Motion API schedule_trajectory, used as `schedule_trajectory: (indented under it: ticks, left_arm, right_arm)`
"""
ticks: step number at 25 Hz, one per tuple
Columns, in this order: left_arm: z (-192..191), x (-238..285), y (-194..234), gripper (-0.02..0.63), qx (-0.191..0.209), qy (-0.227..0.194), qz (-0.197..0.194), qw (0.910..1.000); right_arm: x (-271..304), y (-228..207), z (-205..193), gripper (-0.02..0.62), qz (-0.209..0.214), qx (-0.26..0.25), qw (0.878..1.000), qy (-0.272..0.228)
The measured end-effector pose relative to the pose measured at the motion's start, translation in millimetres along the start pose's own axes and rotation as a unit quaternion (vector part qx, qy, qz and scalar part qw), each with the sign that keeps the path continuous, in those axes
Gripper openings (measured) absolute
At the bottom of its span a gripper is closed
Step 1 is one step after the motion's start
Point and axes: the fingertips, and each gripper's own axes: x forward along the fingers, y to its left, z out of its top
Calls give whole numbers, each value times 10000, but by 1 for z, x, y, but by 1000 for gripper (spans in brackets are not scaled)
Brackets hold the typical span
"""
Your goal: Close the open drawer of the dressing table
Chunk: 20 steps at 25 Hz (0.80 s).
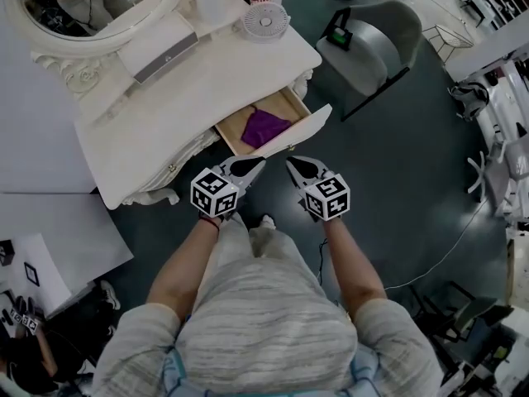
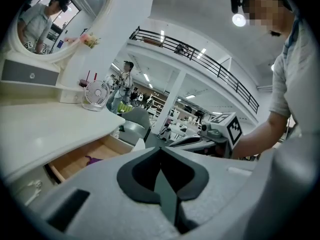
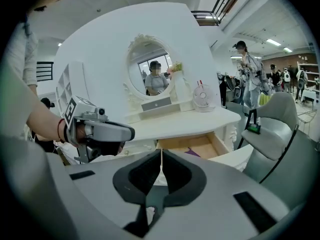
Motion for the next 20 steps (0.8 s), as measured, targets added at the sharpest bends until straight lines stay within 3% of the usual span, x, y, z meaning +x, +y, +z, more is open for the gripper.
schedule_trajectory:
  ticks: [9, 20]
  left_arm:
    - [-26, 13, 18, 14, -187, 227, 84, 9995]
    - [-53, 2, 36, 14, -541, 332, 186, 9978]
  right_arm:
    - [28, -42, -45, 11, -560, 141, 9973, 454]
    - [62, -71, -77, 12, -783, 112, 9921, 974]
